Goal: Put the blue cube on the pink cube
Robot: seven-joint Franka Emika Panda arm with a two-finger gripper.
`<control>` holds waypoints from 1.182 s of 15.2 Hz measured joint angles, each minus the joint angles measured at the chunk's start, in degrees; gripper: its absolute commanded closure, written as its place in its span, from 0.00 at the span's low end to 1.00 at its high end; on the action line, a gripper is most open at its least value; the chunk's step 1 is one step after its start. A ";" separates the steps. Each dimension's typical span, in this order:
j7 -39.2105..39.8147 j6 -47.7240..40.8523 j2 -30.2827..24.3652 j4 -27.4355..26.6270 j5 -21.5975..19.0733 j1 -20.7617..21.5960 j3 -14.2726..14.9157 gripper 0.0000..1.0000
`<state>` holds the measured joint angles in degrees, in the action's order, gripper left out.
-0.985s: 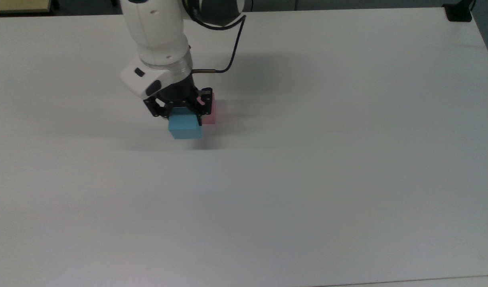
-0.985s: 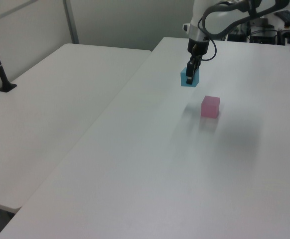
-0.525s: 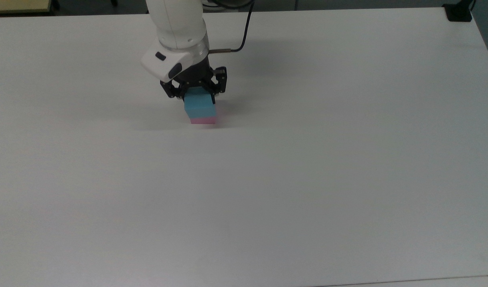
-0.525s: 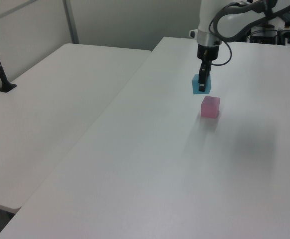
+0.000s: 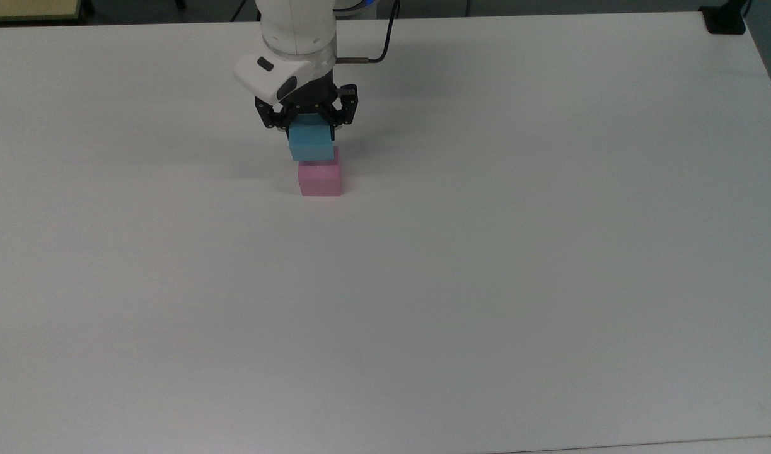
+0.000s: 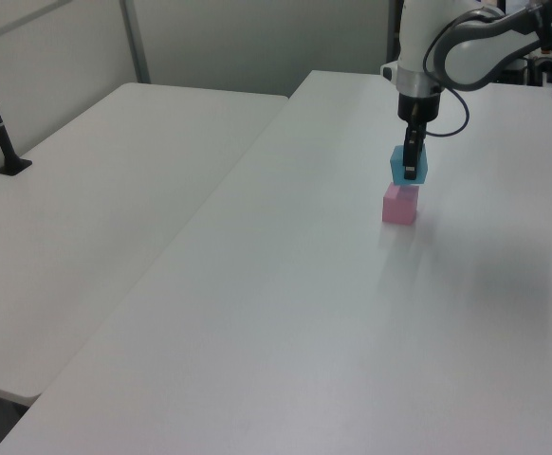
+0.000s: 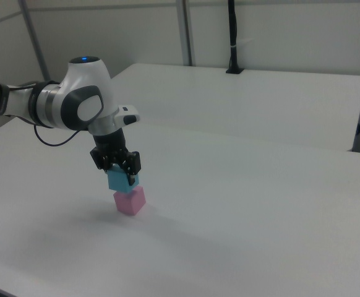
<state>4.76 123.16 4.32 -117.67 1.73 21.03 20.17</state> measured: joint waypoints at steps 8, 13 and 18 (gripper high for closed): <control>-3.24 3.91 3.41 -0.15 1.93 0.12 0.00 0.00; -4.29 3.63 3.70 -0.02 1.95 0.14 0.00 0.00; -11.84 -12.42 0.76 8.27 1.99 -0.42 -2.52 0.00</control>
<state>-7.08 110.74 5.07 -109.40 3.72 20.61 17.65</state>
